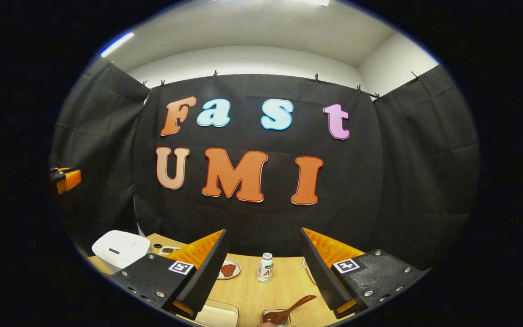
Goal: Close the left gripper, press the button to open the rice cooker; take a wooden spoon from the chopstick holder with the right hand, scoop a spoonful of rice and pour it into the rice cooker, then put the wooden spoon back into the chopstick holder.
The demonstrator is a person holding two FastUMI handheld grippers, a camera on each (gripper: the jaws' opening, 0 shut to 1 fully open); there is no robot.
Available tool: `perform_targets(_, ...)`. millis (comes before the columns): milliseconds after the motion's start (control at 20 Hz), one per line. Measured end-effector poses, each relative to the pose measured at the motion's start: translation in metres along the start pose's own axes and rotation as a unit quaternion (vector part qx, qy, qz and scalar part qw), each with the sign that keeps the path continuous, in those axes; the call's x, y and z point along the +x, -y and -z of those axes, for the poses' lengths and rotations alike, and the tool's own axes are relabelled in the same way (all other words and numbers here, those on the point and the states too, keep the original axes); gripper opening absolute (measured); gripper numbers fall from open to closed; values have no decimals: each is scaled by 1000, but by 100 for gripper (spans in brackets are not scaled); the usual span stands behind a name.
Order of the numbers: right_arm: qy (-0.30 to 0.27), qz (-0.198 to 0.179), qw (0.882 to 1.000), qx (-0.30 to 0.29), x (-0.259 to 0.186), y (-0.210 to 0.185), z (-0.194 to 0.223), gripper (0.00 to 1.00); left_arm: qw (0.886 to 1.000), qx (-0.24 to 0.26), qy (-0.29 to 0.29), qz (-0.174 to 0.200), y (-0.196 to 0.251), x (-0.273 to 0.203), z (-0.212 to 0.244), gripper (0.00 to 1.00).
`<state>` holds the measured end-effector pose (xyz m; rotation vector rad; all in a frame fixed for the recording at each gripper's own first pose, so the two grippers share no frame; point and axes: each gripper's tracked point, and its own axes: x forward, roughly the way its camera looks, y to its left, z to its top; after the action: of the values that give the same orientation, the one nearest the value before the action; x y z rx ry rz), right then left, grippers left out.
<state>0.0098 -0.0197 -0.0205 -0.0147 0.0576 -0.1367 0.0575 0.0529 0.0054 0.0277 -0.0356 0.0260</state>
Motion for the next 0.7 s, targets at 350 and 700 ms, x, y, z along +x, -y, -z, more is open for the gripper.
perform_targets(350, -5, 16, 1000, -5, -7, 9, 5, 96, 999, -20, -46, 17, 4, 19, 20, 4)
perform_targets(700, -23, 42, 999, -9, -16, 24, 20, 96, 978, -53, -202, 21, -10, 45, 105, 5)
